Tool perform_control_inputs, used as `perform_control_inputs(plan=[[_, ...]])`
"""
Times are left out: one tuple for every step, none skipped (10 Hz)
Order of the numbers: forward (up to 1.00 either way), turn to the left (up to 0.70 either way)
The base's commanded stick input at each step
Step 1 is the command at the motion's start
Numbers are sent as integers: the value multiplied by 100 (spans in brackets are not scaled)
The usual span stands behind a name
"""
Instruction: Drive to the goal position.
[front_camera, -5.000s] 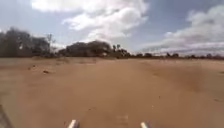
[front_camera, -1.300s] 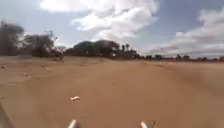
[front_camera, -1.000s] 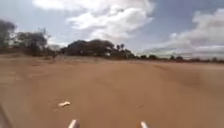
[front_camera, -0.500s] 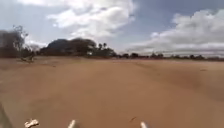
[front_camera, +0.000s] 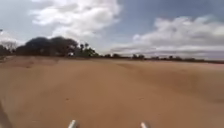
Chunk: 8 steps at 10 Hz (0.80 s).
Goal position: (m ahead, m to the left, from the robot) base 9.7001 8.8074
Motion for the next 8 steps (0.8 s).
perform_control_inputs(plan=[[70, 0], [70, 0], [70, 0], [70, 0], [70, 0], [70, 0], [70, 0], [70, 0]])
